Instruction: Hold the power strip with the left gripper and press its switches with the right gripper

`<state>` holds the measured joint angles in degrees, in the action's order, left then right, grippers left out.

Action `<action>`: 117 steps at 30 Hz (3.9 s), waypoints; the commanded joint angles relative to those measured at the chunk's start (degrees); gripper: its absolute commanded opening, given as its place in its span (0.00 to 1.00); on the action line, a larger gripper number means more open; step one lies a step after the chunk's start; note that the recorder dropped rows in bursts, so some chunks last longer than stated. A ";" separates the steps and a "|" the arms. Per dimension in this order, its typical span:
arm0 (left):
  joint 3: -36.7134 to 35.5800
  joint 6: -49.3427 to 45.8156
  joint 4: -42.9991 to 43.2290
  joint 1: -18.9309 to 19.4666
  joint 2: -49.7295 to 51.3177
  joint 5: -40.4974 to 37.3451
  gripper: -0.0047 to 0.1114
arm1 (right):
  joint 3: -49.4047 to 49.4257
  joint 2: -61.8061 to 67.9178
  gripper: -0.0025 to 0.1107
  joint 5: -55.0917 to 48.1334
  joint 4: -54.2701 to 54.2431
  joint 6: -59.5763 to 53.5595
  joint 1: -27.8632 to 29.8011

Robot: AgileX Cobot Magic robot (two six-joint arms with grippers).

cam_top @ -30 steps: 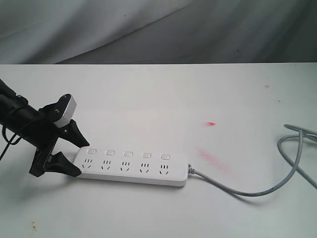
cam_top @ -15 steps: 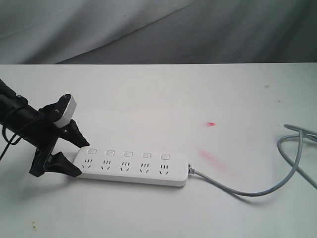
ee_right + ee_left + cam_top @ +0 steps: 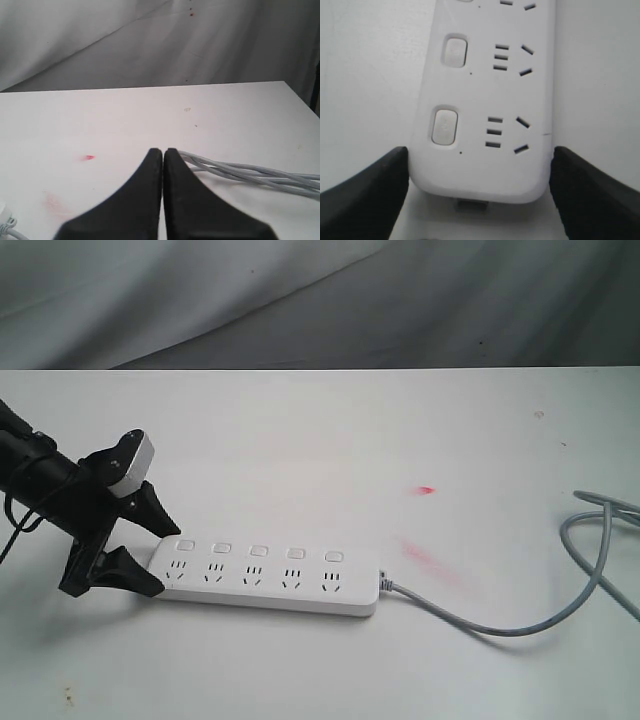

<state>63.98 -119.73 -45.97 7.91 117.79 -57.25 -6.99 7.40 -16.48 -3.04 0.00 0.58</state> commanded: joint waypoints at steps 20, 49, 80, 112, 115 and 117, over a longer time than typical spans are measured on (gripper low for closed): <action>0.33 -0.23 -0.09 -0.15 -0.16 0.31 0.04 | 6.99 -7.40 0.03 -2.53 0.97 0.46 0.77; 0.33 -0.23 -0.09 -0.15 -0.16 0.31 0.04 | 6.99 -7.40 0.03 -2.53 0.97 0.46 0.77; 13.88 35.76 -0.83 0.00 -25.88 0.52 0.03 | 6.99 -7.40 0.03 -2.53 0.97 0.46 0.77; 14.66 79.05 11.07 -5.18 -65.91 9.18 0.05 | 6.99 -7.40 0.03 -2.53 0.97 0.46 0.77; 14.66 82.40 13.93 -5.18 -72.78 10.56 0.05 | 6.99 -7.40 0.03 -2.53 0.97 0.46 0.77; 14.66 83.51 17.01 -5.18 -77.36 11.26 0.05 | 6.99 -7.40 0.03 -2.53 0.97 0.46 0.77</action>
<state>78.42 -38.66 -32.19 3.16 45.49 -47.28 -0.17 0.37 -19.16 -2.73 0.42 0.93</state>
